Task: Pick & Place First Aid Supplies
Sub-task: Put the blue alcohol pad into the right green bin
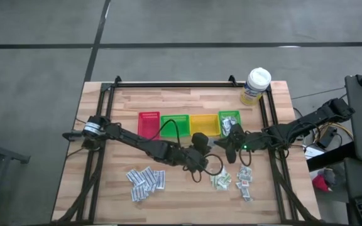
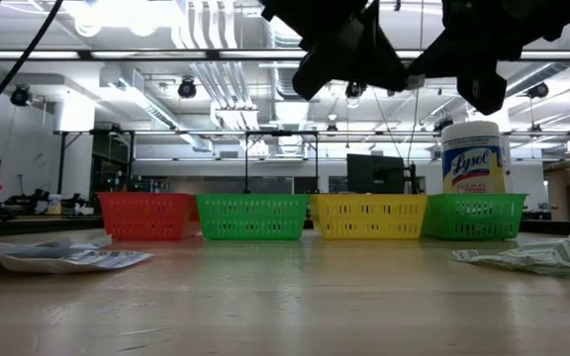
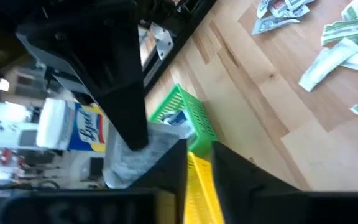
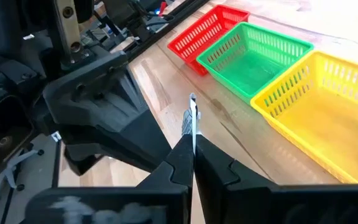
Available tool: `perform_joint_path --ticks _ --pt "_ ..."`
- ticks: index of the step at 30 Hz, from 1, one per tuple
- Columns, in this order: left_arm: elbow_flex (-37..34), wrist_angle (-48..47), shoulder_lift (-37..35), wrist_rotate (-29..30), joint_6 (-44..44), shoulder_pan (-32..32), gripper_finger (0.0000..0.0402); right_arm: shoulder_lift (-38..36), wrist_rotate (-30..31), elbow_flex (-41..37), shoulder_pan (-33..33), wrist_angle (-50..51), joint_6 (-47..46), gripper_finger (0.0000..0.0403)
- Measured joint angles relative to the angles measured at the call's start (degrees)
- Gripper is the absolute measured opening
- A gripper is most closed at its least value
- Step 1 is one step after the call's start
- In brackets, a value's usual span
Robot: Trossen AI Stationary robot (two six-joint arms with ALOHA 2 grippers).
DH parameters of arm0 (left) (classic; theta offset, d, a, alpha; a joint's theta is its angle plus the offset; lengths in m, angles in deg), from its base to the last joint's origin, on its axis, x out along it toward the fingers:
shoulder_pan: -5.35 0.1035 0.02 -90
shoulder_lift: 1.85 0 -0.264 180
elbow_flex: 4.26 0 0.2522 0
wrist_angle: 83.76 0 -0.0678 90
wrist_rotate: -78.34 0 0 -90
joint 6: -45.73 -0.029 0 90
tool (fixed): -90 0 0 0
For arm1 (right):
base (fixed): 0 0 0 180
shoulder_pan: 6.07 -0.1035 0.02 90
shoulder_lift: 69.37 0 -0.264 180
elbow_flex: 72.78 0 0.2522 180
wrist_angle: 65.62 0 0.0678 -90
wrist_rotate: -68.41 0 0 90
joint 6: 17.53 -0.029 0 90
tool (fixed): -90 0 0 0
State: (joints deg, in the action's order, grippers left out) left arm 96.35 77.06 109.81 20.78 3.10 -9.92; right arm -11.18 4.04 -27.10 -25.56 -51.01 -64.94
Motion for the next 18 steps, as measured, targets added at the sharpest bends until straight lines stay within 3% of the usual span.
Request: perform_joint_path --ticks 6,9,12,18 --pt "0.00 -10.00 -0.02 0.07 13.90 -0.23 0.0145 -0.07 1.70 0.00 0.29 3.91 -1.21 0.0008" --pt "0.00 -18.29 -0.02 -0.99 23.09 -0.30 0.0150 -0.07 2.87 0.00 0.97 7.46 -2.42 0.0008" --pt "-1.09 -24.45 -0.07 -5.63 31.13 -0.32 0.0151 -0.07 4.08 0.00 2.22 11.61 -4.00 0.0008" --pt "-7.05 -25.86 -0.15 -9.70 38.36 -0.55 0.0151 -0.16 4.56 0.00 6.30 18.55 -5.86 0.0008"
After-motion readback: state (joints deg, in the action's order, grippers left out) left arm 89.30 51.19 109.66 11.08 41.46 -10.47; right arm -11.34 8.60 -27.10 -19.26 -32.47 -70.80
